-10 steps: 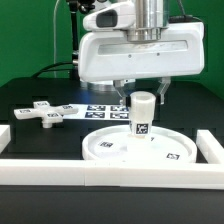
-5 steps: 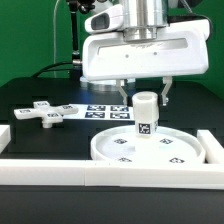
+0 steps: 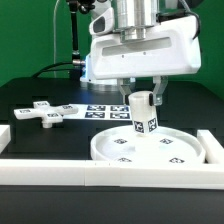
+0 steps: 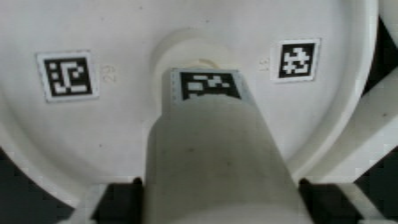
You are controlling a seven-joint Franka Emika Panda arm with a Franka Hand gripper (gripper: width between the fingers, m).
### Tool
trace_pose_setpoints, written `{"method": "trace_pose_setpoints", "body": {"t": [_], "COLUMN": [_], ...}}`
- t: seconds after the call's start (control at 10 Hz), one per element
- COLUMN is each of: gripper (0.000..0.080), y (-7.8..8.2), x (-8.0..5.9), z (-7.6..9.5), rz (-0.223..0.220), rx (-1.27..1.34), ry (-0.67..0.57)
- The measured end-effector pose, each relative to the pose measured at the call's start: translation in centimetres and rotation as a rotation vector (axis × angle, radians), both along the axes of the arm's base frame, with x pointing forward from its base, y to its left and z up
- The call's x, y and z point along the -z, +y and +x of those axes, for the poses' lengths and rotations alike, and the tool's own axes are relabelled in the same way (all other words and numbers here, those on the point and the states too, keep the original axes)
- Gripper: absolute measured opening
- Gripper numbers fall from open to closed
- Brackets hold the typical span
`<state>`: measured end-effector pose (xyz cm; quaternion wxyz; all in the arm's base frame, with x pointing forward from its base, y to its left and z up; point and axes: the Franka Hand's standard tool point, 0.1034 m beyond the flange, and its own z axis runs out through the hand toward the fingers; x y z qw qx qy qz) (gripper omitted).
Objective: Assemble round table
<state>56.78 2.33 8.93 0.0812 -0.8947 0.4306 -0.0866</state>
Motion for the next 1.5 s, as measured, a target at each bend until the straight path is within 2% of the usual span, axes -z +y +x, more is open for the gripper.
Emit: {"method": "trace_pose_setpoints", "body": {"t": [0.2,0.5,0.9,1.2,1.3,1.4,1.5], "gripper": [0.0416,0.0416,0.0416,0.0416,0.0525,0.0611,0.0638], "y": [0.2,0.9,2.4,2.6,2.4,1.4,0.6], "x": [0.0,0.1,0.1,0.1,0.1,0.2,0.3], "z": [-0.3,-0.6,-0.2,-0.3,-0.4,-1.0,-1.3], "rz": [0.055,0.168,0.254,0.29,0.273,0.254,0.239], "rx": [0.166,0.535,0.793,0.88,0.789,0.697,0.616], "ry": [0.041,0.105,0.18,0.192,0.191,0.217,0.225]}}
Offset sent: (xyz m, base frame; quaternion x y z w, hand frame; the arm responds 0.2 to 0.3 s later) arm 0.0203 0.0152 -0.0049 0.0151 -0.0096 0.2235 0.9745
